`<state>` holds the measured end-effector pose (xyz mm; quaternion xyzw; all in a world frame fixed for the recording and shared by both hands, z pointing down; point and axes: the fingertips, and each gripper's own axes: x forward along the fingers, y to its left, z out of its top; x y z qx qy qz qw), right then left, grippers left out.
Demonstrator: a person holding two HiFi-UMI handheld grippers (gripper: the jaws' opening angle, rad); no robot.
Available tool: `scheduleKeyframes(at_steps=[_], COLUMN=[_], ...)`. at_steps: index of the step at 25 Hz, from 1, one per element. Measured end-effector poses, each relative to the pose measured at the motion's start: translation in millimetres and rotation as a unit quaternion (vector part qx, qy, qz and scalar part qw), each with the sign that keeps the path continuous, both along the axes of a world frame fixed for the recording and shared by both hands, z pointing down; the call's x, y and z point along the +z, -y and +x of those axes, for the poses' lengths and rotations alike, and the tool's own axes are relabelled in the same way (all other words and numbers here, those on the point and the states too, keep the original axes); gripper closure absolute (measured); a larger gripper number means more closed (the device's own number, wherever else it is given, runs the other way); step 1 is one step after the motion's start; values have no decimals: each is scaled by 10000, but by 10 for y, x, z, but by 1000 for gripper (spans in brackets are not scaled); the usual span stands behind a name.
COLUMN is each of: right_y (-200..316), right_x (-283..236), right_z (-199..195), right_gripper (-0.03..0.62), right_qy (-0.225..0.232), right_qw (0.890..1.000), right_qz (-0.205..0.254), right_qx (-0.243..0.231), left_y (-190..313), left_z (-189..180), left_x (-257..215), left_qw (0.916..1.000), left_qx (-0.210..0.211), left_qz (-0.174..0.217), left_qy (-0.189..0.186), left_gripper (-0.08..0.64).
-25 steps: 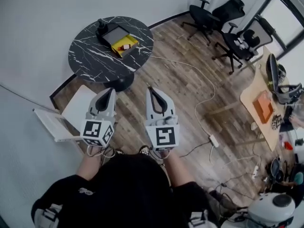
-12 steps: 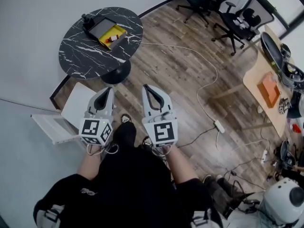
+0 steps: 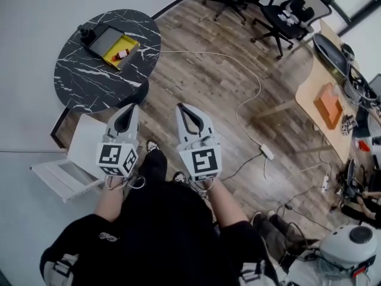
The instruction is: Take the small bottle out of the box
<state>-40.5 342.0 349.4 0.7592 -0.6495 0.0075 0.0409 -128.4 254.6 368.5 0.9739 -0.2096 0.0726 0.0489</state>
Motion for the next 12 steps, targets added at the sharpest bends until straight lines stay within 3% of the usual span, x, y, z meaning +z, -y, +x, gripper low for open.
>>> scheduleKeyframes(at_steps=[12], right_y=[1356], right_x=[49], right_z=[199], right_gripper=[597], right_qy=[-31], right_qw=[9989], right_qz=[-314], right_qx=[-360], left_y=[1353], left_z=[249], left_x=[80], left_qw=[9995], left_qx=[96], left_qz=[-121], left_qy=[273], left_gripper=[561])
